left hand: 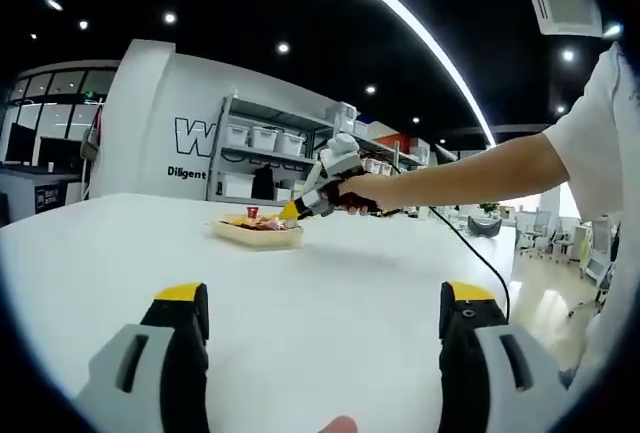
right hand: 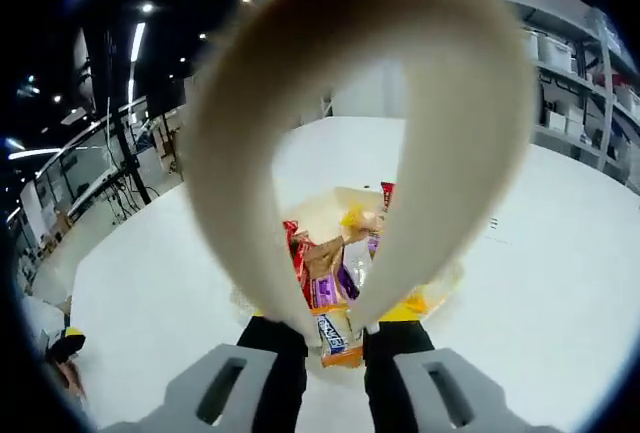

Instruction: Place the target food into the container with the food tongs after gripping and lifting it, then release it inside without dropping or visibly crushing the food.

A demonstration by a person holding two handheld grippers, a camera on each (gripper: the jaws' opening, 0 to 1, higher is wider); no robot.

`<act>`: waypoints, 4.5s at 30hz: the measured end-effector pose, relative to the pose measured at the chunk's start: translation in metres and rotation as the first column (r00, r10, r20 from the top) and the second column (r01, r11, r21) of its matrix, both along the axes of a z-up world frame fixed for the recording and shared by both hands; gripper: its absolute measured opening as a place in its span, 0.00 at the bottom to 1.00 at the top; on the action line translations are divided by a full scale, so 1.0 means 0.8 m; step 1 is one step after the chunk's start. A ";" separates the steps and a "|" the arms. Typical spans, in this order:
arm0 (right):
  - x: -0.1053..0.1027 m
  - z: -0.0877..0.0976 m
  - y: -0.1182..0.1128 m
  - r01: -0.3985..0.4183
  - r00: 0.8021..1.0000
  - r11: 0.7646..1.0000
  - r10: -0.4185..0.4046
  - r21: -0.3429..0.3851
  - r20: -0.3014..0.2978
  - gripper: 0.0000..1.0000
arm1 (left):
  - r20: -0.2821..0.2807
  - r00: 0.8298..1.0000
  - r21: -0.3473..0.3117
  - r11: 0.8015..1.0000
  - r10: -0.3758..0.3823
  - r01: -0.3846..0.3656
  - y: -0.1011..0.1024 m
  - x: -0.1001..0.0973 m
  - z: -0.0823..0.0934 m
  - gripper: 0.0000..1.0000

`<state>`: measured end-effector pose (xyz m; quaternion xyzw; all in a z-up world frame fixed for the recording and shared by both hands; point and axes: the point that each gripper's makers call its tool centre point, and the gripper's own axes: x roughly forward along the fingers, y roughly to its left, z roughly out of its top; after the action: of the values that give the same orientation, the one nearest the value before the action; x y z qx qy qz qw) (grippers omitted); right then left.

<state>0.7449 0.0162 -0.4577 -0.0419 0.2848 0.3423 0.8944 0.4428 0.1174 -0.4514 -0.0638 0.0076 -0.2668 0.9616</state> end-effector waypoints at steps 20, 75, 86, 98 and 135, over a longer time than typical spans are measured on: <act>0.015 -0.015 -0.004 0.014 1.000 1.000 -0.015 0.006 0.018 0.19 | -0.001 1.000 0.011 1.000 0.000 0.000 -0.002 0.000 -0.001 0.93; -0.115 0.078 -0.036 -0.081 0.987 0.996 0.074 0.043 0.144 0.22 | -0.023 0.999 0.049 0.998 -0.030 0.031 -0.011 -0.005 -0.008 0.93; -0.147 0.087 -0.041 -0.096 0.986 0.994 0.087 0.060 0.140 0.22 | -0.036 0.998 0.065 0.997 -0.042 0.044 -0.014 -0.007 -0.012 0.93; -0.188 0.074 -0.058 -0.104 0.989 0.991 0.095 0.079 0.111 0.22 | -0.060 0.997 0.087 0.994 -0.054 0.059 -0.017 -0.007 -0.017 0.93; -0.262 0.038 -0.058 -0.164 0.979 0.982 0.149 0.098 0.142 0.23 | -0.128 0.986 0.092 0.989 -0.106 0.118 -0.027 -0.008 -0.025 0.94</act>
<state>0.5357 -0.0299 -0.4269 -0.0381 0.2009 0.4233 0.8826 0.4363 0.0958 -0.4717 -0.0318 0.0837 -0.3154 0.9447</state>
